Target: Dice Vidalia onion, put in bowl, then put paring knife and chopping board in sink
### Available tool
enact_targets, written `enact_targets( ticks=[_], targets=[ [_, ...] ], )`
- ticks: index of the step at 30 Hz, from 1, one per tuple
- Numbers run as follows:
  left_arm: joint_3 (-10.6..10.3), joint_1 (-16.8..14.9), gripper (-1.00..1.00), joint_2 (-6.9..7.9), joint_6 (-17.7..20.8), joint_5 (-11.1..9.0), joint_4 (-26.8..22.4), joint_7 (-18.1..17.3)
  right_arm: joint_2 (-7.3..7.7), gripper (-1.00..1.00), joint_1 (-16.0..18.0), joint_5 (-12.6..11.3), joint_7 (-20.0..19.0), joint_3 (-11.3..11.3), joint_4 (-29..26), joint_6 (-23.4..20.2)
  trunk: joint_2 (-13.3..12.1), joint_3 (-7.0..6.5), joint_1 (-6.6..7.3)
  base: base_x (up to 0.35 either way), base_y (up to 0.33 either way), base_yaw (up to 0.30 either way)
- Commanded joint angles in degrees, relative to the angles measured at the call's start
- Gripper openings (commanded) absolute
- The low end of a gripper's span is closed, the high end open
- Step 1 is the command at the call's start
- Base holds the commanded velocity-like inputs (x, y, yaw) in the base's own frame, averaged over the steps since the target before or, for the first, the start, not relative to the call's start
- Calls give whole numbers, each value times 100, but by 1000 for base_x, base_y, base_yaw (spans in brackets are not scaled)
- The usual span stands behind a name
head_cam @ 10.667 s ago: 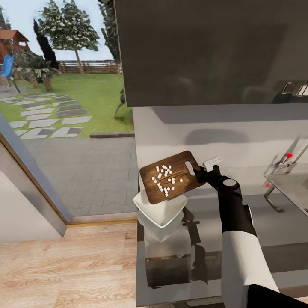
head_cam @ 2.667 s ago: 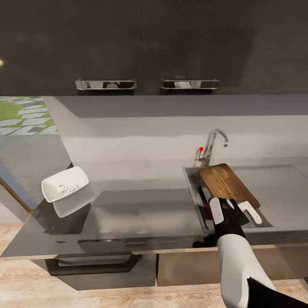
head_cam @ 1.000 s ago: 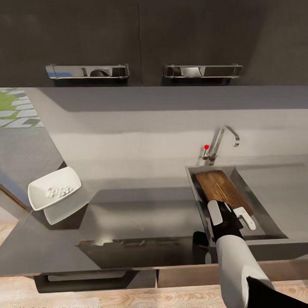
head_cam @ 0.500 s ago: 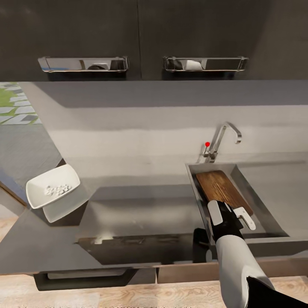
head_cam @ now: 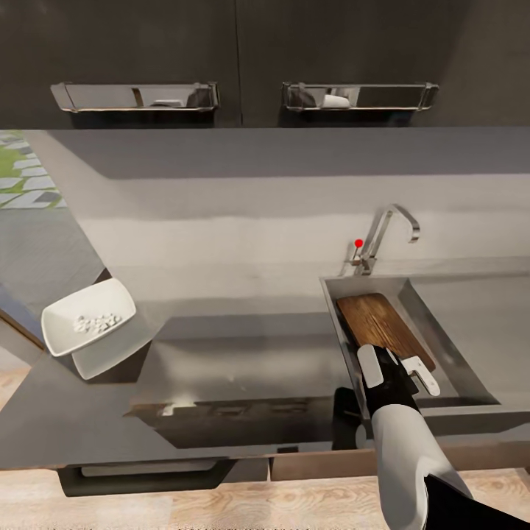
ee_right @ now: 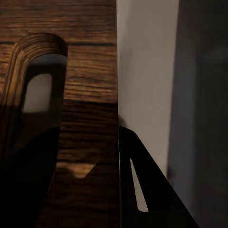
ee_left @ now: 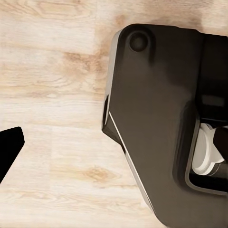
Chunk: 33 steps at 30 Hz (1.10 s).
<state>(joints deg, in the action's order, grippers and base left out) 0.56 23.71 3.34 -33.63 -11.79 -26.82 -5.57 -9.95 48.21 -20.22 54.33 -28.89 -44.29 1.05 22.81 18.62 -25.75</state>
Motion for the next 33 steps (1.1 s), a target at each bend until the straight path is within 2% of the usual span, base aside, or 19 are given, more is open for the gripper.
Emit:
enact_targets(
  ticks=[1, 14, 15, 28, 33],
  targets=[
    [6, 2, 100, 0, 2, -60, -8, -58, -5, -100, 5, -17, 8, -11, -10, 9, 11, 19, -3, 0, 0, 0],
    [6, 2, 100, 0, 4, -60, -7, -58, -5, -100, 5, -25, 8, -9, -18, 2, 11, 69, -3, 0, 0, 0],
    [6, 2, 100, 0, 3, -60, -7, -58, -5, 100, 5, -25, 8, -8, -18, 1, 11, 69, -3, 0, 0, 0],
    [6, 2, 100, 0, 5, -60, -7, -58, -5, 100, 5, -17, 15, -7, -108, 25, 11, 69, -3, 0, 0, 0],
    [6, 2, 100, 0, 5, -60, -7, -58, -5, 100, 5, 5, 16, 20, -528, -26, 11, 69, -3, 0, 0, 0]
  ],
)
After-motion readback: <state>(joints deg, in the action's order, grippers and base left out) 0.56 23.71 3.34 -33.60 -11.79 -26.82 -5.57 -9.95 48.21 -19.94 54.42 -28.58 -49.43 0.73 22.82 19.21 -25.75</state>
